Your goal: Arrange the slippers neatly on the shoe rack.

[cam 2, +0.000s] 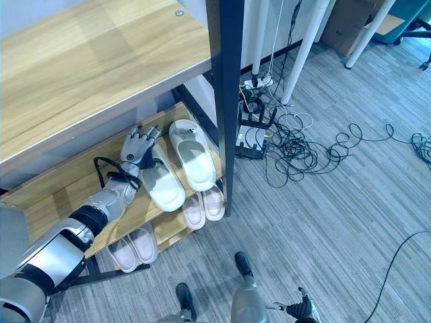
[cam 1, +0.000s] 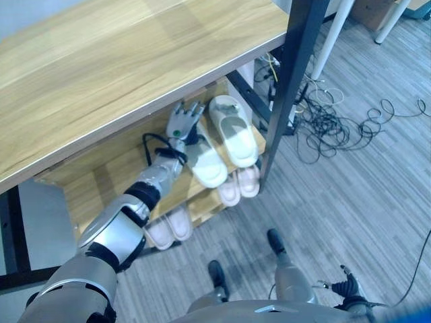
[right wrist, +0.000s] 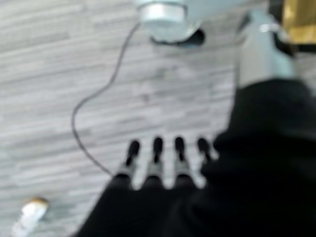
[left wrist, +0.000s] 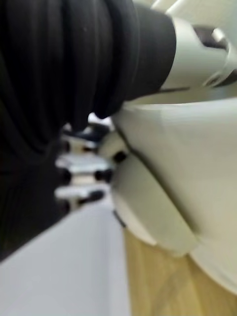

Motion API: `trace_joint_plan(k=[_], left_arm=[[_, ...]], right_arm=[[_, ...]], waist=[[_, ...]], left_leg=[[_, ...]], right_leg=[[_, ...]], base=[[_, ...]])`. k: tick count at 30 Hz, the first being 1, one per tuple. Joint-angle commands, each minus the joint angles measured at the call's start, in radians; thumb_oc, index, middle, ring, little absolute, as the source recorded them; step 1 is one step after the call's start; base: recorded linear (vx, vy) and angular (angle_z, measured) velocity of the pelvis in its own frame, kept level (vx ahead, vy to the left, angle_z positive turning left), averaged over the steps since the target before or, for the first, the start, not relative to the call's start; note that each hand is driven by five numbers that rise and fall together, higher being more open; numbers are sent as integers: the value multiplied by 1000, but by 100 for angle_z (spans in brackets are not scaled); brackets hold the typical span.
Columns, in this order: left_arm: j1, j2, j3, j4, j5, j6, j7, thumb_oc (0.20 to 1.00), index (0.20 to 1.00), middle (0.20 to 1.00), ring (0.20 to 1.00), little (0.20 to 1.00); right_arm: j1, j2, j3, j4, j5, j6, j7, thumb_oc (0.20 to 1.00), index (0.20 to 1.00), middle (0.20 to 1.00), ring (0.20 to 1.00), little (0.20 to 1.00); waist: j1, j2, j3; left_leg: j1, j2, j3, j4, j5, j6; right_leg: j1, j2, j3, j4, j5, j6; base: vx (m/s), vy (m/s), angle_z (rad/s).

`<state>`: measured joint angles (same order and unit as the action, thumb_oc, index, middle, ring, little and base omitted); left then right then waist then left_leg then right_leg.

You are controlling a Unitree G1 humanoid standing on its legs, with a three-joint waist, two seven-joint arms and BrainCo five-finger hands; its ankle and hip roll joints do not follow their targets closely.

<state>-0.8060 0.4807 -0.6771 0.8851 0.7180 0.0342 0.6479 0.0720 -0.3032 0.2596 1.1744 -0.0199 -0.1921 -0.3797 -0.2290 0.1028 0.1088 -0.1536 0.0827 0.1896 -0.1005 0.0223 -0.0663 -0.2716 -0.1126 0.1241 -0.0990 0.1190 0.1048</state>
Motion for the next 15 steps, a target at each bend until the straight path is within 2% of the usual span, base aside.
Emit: trace_joint_plan(k=[1,9,15], left_arm=[[-116,21,70,50,-7,12,35,1000,1000,1000,1000,1000],[-52,50,139,-82,-45,-9,45,1000,1000,1000,1000,1000],[81,69,262,-260,-111,-54,57,1000,1000,1000,1000,1000]], right_arm=[[-49,-46,4,11,31,-10,-19,1000,1000,1000,1000,1000],[-41,-31,-3,11,36,-2,-1,1000,1000,1000,1000,1000],[-42,-8,-20,11,44,15,10,1000,1000,1000,1000,1000]], waist=[[-6,79,40],[16,69,34],[40,59,25]], left_leg=[[-18,18,-39,13,13,-40],[-5,16,-57,13,12,-38],[11,12,-73,13,9,-35]], right_leg=[[10,37,-53,35,-80,37],[38,35,-74,33,-88,34],[69,32,-89,29,-94,28]], base=[[0,0,0],[0,0,0],[0,-2,6]])
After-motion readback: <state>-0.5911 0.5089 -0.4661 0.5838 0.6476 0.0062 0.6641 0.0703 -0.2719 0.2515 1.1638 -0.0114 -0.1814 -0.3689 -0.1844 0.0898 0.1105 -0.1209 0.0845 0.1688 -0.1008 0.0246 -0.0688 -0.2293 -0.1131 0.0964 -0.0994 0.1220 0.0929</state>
